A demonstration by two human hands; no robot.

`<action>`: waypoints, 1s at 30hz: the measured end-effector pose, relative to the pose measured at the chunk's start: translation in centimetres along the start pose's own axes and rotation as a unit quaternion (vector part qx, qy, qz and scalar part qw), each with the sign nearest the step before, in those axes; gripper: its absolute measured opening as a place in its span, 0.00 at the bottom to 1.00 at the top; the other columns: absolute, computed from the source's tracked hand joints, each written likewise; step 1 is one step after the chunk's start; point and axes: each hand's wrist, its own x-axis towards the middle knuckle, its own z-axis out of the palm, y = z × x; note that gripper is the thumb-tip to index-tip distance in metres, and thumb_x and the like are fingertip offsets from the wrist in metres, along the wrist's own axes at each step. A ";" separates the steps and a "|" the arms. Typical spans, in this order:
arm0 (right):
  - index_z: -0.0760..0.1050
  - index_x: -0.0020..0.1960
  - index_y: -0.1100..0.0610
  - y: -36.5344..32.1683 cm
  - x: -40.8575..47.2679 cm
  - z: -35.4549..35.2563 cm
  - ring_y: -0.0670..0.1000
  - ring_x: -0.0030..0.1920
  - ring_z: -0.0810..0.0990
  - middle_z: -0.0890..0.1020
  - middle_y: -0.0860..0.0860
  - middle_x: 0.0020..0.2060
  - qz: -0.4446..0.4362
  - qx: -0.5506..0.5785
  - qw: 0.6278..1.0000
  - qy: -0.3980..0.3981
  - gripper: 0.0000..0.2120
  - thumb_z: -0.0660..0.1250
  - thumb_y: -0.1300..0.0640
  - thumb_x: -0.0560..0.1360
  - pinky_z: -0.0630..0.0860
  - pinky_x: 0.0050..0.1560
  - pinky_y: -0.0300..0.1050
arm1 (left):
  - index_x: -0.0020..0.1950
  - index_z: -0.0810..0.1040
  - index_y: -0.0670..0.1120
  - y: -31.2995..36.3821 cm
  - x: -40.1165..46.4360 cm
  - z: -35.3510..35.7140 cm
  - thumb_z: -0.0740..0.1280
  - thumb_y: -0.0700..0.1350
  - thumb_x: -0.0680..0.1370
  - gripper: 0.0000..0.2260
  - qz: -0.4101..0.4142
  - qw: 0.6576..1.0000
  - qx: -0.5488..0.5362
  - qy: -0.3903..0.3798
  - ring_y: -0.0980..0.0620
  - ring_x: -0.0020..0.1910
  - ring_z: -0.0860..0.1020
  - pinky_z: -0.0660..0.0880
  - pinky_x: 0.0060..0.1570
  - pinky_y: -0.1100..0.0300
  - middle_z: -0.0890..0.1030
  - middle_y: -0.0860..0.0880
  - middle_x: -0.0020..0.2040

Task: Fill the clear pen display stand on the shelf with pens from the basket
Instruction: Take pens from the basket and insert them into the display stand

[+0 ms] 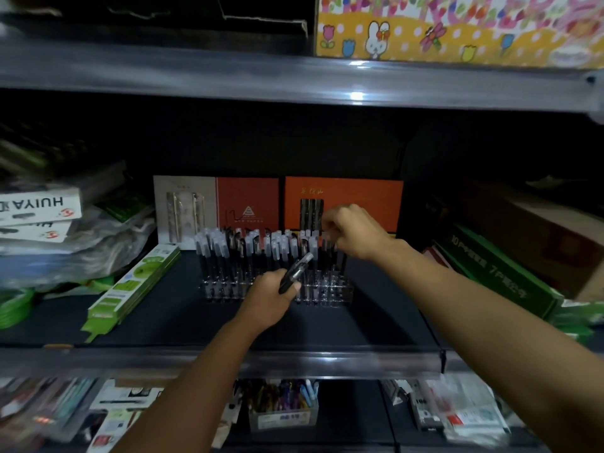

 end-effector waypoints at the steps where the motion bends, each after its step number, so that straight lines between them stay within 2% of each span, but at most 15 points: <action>1: 0.76 0.44 0.55 0.0 0.1 0.0 0.49 0.41 0.78 0.78 0.48 0.41 -0.006 0.000 1.000 0.002 0.07 0.69 0.66 0.73 0.77 0.41 0.44 | 0.36 0.71 0.49 0.1 0.0 0.0 0.64 0.45 0.79 0.11 0.001 1.000 -0.005 0.001 0.51 0.29 0.72 0.72 0.36 0.53 0.72 0.50 0.30; 4: 0.79 0.48 0.57 -0.2 -0.2 -0.3 0.51 0.45 0.78 0.78 0.51 0.45 -0.020 0.004 1.000 -0.001 0.04 0.69 0.63 0.74 0.77 0.44 0.45 | 0.37 0.71 0.48 0.3 -0.1 -0.1 0.63 0.45 0.79 0.11 0.003 1.000 -0.016 0.000 0.50 0.30 0.72 0.73 0.36 0.51 0.72 0.49 0.30; 7: 0.79 0.53 0.58 -0.8 -0.7 -1.4 0.51 0.47 0.76 0.77 0.51 0.47 -0.034 0.044 0.998 0.017 0.07 0.67 0.62 0.76 0.77 0.46 0.46 | 0.37 0.70 0.46 0.6 -0.2 -0.3 0.63 0.45 0.79 0.11 0.014 1.000 -0.011 0.002 0.49 0.30 0.72 0.74 0.36 0.49 0.72 0.48 0.31; 11: 0.80 0.56 0.57 -2.1 -1.8 -2.9 0.45 0.47 0.77 0.80 0.47 0.48 -0.071 0.144 0.986 -0.033 0.10 0.68 0.61 0.76 0.73 0.45 0.34 | 0.37 0.70 0.46 1.2 -0.3 -0.4 0.63 0.45 0.79 0.11 0.026 0.999 -0.013 0.012 0.48 0.29 0.72 0.75 0.36 0.46 0.72 0.46 0.30; 14: 0.81 0.54 0.57 -2.7 -2.2 -3.1 0.47 0.47 0.80 0.82 0.50 0.46 -0.083 0.157 0.983 -0.056 0.08 0.71 0.59 0.74 0.78 0.48 0.41 | 0.41 0.72 0.40 1.8 -0.4 -0.2 0.63 0.44 0.79 0.10 0.034 0.999 -0.029 0.017 0.49 0.27 0.71 0.74 0.34 0.48 0.71 0.46 0.29; 17: 0.82 0.49 0.58 -2.9 -2.4 -3.4 0.48 0.46 0.82 0.84 0.51 0.44 -0.076 0.179 0.980 -0.052 0.04 0.72 0.60 0.74 0.80 0.50 0.47 | 0.43 0.73 0.39 2.6 -0.6 0.0 0.63 0.44 0.79 0.09 0.028 0.999 -0.041 0.013 0.52 0.24 0.70 0.71 0.29 0.57 0.71 0.47 0.28; 20: 0.82 0.47 0.58 -3.2 -2.8 -3.9 0.47 0.44 0.82 0.84 0.50 0.42 -0.068 0.199 0.977 -0.045 0.03 0.72 0.61 0.74 0.80 0.49 0.46 | 0.40 0.71 0.45 3.1 -0.7 -0.1 0.63 0.44 0.79 0.08 0.033 0.998 -0.048 0.017 0.54 0.23 0.70 0.70 0.25 0.61 0.71 0.48 0.28; 24: 0.80 0.44 0.58 -3.3 -3.1 -4.6 0.46 0.40 0.81 0.83 0.49 0.39 -0.059 0.218 0.973 -0.041 0.02 0.70 0.59 0.75 0.79 0.45 0.44 | 0.39 0.71 0.48 3.6 -0.8 -0.2 0.63 0.43 0.79 0.09 0.042 0.998 -0.053 0.012 0.56 0.22 0.70 0.70 0.24 0.63 0.71 0.48 0.28; 27: 0.79 0.44 0.58 -3.2 -3.1 -4.9 0.46 0.39 0.81 0.83 0.48 0.38 -0.055 0.227 0.972 -0.038 0.02 0.70 0.59 0.75 0.79 0.44 0.46 | 0.39 0.71 0.49 4.0 -0.7 -0.3 0.63 0.43 0.79 0.09 0.057 0.997 -0.046 0.013 0.55 0.23 0.71 0.71 0.26 0.62 0.72 0.49 0.28; 30: 0.78 0.44 0.61 -3.0 -3.3 -5.5 0.46 0.36 0.80 0.83 0.53 0.37 -0.051 0.256 0.965 -0.019 0.02 0.69 0.63 0.75 0.78 0.37 0.43 | 0.40 0.71 0.49 3.6 -0.7 -0.5 0.62 0.43 0.80 0.09 0.060 0.998 -0.032 0.010 0.54 0.24 0.71 0.71 0.27 0.61 0.72 0.49 0.28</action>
